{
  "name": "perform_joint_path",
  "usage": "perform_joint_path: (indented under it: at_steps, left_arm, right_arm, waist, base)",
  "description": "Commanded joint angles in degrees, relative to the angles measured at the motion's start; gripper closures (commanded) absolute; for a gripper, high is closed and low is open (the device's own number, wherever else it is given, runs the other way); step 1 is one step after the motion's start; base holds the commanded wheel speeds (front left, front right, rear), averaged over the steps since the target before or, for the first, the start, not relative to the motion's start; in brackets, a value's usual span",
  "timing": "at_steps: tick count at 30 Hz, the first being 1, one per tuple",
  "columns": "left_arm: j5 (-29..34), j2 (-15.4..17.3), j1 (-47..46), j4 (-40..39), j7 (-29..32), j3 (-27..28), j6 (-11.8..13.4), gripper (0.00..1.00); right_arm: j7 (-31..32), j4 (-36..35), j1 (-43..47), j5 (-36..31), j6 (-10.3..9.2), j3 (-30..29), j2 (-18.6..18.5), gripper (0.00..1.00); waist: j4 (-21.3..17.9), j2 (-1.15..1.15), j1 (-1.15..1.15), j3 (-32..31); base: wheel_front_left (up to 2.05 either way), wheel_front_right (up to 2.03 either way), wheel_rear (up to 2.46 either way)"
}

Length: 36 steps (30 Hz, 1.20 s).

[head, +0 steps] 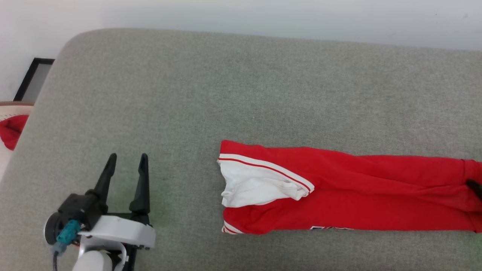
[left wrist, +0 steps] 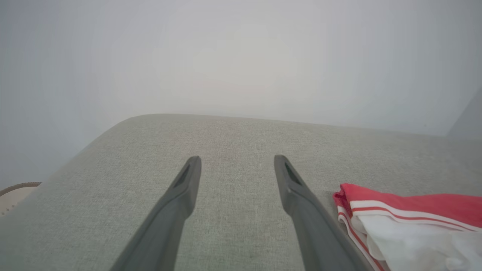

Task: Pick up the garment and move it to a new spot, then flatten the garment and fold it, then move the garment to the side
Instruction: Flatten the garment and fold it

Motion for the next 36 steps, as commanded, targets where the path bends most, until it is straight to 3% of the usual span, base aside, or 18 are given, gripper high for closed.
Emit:
perform_joint_path:
  at_steps: [1,9,10,11,12,13,23,36]
  left_arm:
    - [0.7,-0.4,0.7,-0.1,0.0,0.4,-0.3,0.00]
    - [4.6,-2.8,-0.1,1.1,0.0,2.6,-1.6,0.00]
    - [4.9,-2.9,-0.1,1.3,0.0,2.8,-1.7,0.00]
    - [4.8,-3.3,-0.2,1.5,0.0,3.1,-1.8,0.00]
    - [4.8,-3.5,-0.2,1.7,0.0,3.2,-2.0,0.00]
    - [5.1,-3.6,-0.2,2.1,0.0,3.4,-2.1,0.00]
    - [5.8,-3.7,0.6,2.5,0.0,4.9,-2.6,0.00]
    - [5.6,-3.2,-0.3,1.7,0.0,6.2,-2.7,0.00]
  right_arm:
    - [0.5,0.7,-0.2,0.3,0.00,-0.1,0.5,0.00]
    - [5.0,3.3,-1.2,-0.9,0.01,1.3,4.5,0.00]
    - [5.4,3.4,-1.4,-1.2,0.01,1.5,5.0,0.23]
    - [5.7,3.6,-1.8,-1.5,0.01,1.6,5.5,0.53]
    - [5.9,3.7,-2.0,-1.7,0.03,1.6,5.9,0.64]
    - [6.4,3.6,-2.1,-1.7,0.04,1.8,6.2,1.00]
    - [5.2,3.8,-3.1,-1.7,-0.05,-2.3,3.9,1.00]
    - [1.0,9.2,-0.7,-0.3,-0.03,-14.1,-7.8,1.00]
  waist:
    - [0.1,0.00,0.00,0.1]
    - [0.2,0.00,0.00,1.4]
    - [0.2,0.00,0.00,1.5]
    - [0.1,0.00,0.00,1.6]
    - [0.1,0.00,0.00,1.6]
    - [0.1,0.00,0.00,1.6]
    - [-1.4,0.00,0.00,1.6]
    - [-4.7,0.00,0.00,4.0]
  base:
    - [0.00,0.00,0.00]
    - [0.00,0.00,0.00]
    - [0.00,0.00,0.00]
    - [0.00,0.00,0.00]
    - [0.00,0.00,0.00]
    - [0.00,0.00,0.00]
    - [0.00,0.00,0.00]
    - [0.00,0.00,0.00]
